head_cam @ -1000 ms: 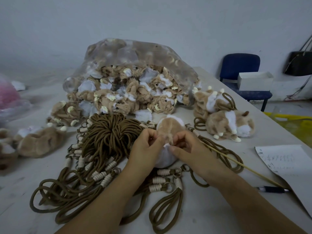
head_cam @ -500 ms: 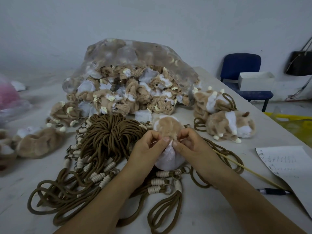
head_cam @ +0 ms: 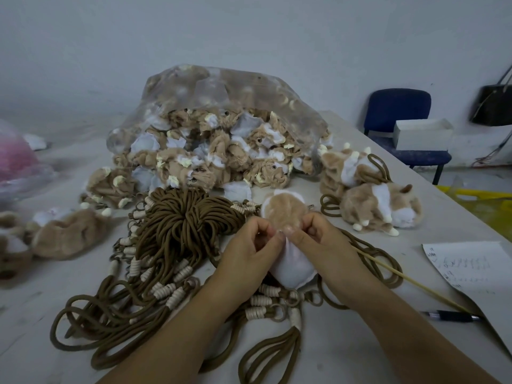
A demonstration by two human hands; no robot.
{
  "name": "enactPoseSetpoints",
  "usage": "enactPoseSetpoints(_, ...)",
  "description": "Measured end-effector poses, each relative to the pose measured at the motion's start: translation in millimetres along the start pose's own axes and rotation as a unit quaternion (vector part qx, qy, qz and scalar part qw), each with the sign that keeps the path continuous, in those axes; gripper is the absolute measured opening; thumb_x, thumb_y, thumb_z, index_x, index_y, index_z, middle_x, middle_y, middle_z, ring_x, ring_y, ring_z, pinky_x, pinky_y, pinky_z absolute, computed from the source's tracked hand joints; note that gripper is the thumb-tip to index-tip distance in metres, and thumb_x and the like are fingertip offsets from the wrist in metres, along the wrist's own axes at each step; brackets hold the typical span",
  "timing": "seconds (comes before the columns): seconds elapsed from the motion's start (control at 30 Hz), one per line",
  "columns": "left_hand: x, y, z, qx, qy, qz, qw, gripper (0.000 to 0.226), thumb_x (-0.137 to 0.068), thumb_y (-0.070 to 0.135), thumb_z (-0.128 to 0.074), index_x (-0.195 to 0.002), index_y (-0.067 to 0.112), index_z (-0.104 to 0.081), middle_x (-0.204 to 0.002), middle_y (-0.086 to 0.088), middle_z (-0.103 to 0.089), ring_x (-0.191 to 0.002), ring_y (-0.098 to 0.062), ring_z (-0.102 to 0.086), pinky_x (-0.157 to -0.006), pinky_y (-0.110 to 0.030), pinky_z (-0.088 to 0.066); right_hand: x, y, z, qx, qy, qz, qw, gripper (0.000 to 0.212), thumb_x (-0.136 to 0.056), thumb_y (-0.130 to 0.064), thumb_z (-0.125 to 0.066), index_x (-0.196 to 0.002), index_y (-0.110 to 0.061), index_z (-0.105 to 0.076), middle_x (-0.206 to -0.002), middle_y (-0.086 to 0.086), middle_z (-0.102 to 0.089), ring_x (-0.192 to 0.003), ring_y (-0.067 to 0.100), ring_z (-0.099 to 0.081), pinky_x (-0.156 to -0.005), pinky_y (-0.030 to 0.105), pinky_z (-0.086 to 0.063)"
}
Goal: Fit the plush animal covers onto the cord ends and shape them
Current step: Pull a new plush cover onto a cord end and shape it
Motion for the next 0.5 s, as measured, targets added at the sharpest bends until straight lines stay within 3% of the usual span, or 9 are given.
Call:
enactPoseSetpoints(0.13,-1.8,-3.0,8.5,0.026,0.046,0.031,0.998,0.011,-0.091,0.027,-0.063,-0.084,0.022,-0.056,-0.065,0.012,-0.058,-0.06,-0.002,-0.051,-0.052,-0.019,-0.043,3.1,3.1,-14.1,-0.021,-0.051,-0.013,0.998,0.006,-0.093,-0.017,-0.06,-0.091,-0.013,-0.057,-0.082,0.015,-0.058,-0.077,0.022,-0.052,-0.071,0.036,-0.046)
enactPoseSetpoints(0.23,-2.9,-8.7,11.6,0.071,0.058,0.068,0.993,0.009,-0.092,0.016,-0.062,-0.086,0.014,-0.056,-0.065,0.009,-0.06,-0.06,-0.005,-0.053,-0.054,-0.02,-0.046,5.3,4.2,-23.2,0.0,-0.091,-0.016,0.996,0.007,-0.093,-0.013,-0.059,-0.093,-0.02,-0.058,-0.08,0.013,-0.057,-0.075,0.023,-0.05,-0.067,0.033,-0.047)
enactPoseSetpoints(0.3,-3.9,-15.1,12.6,0.091,0.061,0.096,0.989,0.008,-0.091,0.013,-0.061,-0.085,0.009,-0.057,-0.071,0.002,-0.06,-0.065,-0.009,-0.055,-0.059,-0.024,-0.048,5.9,3.5,-26.6,0.016,-0.109,-0.009,0.994,0.01,-0.092,-0.016,-0.061,-0.091,-0.026,-0.058,-0.077,0.0,-0.061,-0.073,0.016,-0.054,-0.069,0.029,-0.047)
enactPoseSetpoints(0.4,-6.3,-19.5,7.7,0.124,0.036,0.114,0.985,0.011,-0.091,0.011,-0.06,-0.082,0.007,-0.057,-0.07,-0.004,-0.059,-0.066,-0.015,-0.056,-0.062,-0.025,-0.049,4.6,-1.4,-26.2,0.058,-0.095,0.018,0.994,0.016,-0.089,-0.023,-0.065,-0.084,-0.036,-0.058,-0.073,-0.013,-0.064,-0.071,0.002,-0.059,-0.067,0.019,-0.049)
enactPoseSetpoints(0.5,-7.0,-15.0,-1.2,0.186,-0.004,0.112,0.976,0.019,-0.086,0.02,-0.065,-0.082,0.004,-0.056,-0.057,0.005,-0.062,-0.054,-0.007,-0.06,-0.052,-0.016,-0.049,2.3,-4.1,-17.4,0.078,-0.035,0.038,0.996,0.015,-0.086,-0.026,-0.068,-0.088,-0.035,-0.057,-0.084,-0.004,-0.067,-0.08,0.013,-0.065,-0.074,0.03,-0.054)
Point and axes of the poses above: each hand's wrist, its own x-axis away from the middle knuckle, its own z-axis out of the back of the hand, y = z × x, the point moved 10 cm from there along -x, towards the middle knuckle
